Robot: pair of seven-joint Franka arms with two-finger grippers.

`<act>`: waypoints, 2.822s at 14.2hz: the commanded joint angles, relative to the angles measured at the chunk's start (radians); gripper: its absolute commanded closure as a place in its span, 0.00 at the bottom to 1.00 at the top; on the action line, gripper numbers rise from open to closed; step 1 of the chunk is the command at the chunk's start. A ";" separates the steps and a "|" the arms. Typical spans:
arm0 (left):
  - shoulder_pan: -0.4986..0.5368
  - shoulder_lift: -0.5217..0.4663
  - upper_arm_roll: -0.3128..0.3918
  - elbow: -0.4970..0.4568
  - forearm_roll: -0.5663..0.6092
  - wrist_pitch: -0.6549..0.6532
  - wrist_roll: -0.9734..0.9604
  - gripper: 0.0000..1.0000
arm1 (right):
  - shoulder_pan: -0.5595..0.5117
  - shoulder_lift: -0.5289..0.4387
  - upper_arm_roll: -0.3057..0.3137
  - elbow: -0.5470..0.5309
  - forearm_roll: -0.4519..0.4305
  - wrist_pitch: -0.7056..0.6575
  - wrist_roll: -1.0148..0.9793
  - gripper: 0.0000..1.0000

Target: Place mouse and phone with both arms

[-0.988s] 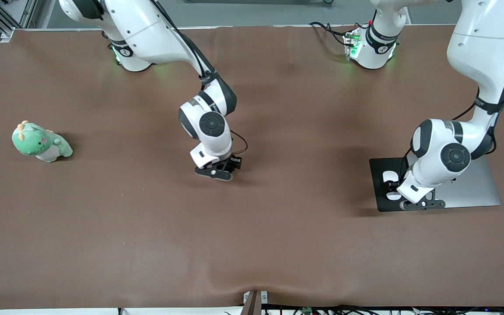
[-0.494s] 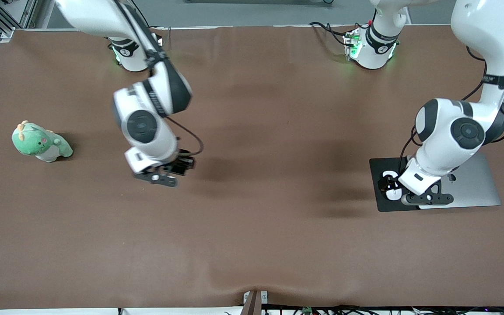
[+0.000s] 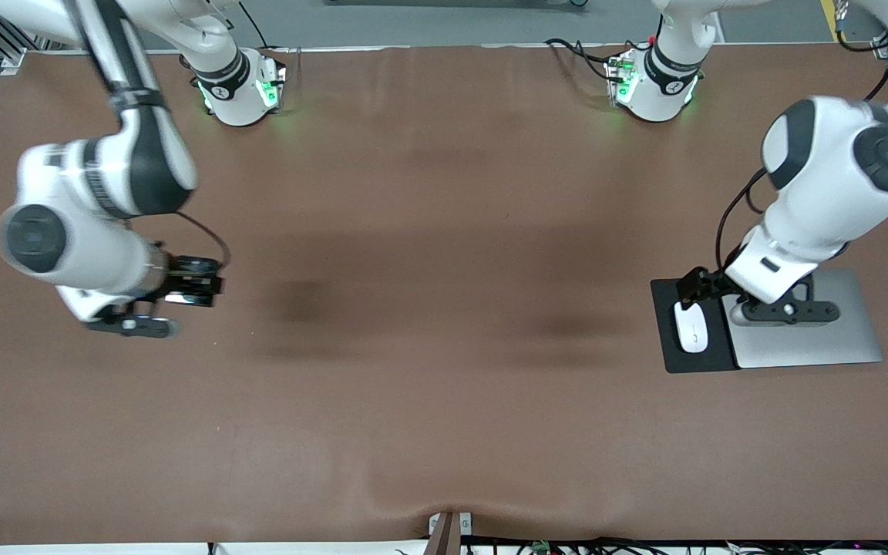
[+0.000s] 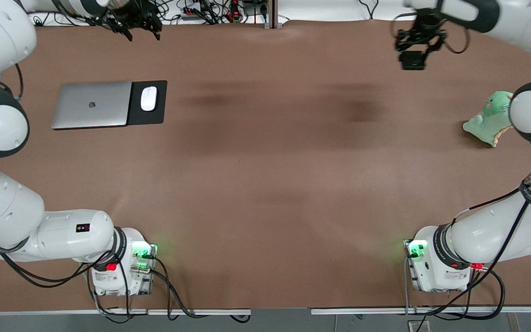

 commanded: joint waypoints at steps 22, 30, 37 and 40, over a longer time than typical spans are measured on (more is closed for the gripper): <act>-0.262 -0.251 0.140 0.015 -0.056 -0.275 -0.077 0.00 | -0.234 -0.059 0.024 -0.715 0.023 0.743 -0.142 1.00; -0.264 -0.143 0.138 0.139 -0.056 -0.335 -0.072 0.00 | -0.289 -0.033 0.024 -0.733 0.023 0.809 -0.246 1.00; -0.254 -0.140 0.131 0.133 -0.056 -0.338 -0.075 0.00 | -0.284 -0.014 0.024 -0.761 0.023 0.863 -0.263 0.99; -0.220 -0.154 0.132 0.116 -0.081 -0.330 -0.072 0.00 | -0.284 0.004 0.024 -0.759 0.023 0.875 -0.295 0.80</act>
